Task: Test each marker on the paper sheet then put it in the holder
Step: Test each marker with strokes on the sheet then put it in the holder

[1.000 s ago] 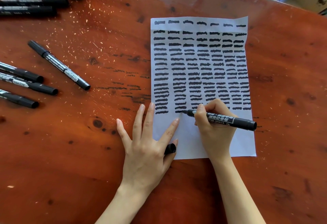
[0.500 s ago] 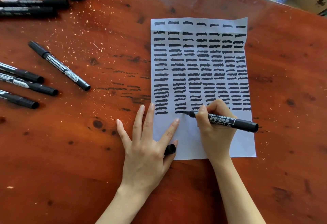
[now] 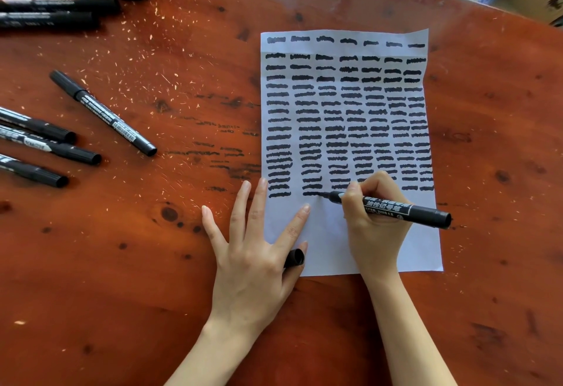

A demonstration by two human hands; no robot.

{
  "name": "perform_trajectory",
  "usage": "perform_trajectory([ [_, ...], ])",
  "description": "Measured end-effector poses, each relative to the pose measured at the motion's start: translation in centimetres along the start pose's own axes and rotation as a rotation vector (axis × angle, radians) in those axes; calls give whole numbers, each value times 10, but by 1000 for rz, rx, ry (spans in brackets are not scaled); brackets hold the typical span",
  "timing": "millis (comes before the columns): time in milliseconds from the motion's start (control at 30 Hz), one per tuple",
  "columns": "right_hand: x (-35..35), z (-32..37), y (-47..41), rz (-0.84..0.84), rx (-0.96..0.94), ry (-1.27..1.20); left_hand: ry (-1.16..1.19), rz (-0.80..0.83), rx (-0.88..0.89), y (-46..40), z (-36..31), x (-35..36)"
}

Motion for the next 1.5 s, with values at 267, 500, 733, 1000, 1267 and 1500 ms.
perform_trajectory([
  [267,-1,-4,0,-20,1,-48,-10,0,10,1,0,2],
  [500,-6,-4,-1,-56,44,-107,-2,10,8,1,0,2],
  [733,-12,-5,-3,-97,113,-222,22,86,-12,1,1,1],
  [1000,-12,1,-15,-53,332,-359,130,100,-59,-4,-3,-41],
  [1267,-40,90,-9,83,399,-578,722,35,-82,9,-16,-122],
  [1500,-100,173,15,32,275,-701,931,216,62,33,-42,-166],
])
Point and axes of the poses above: each hand's wrist, its own y-axis away from the middle knuckle, its own x-axis out of the palm, z = x × y, the point moved 5 cm from there along -y, towards the middle knuckle, and after that the axes turned 5 degrees about -x, right-handed, at the moved point
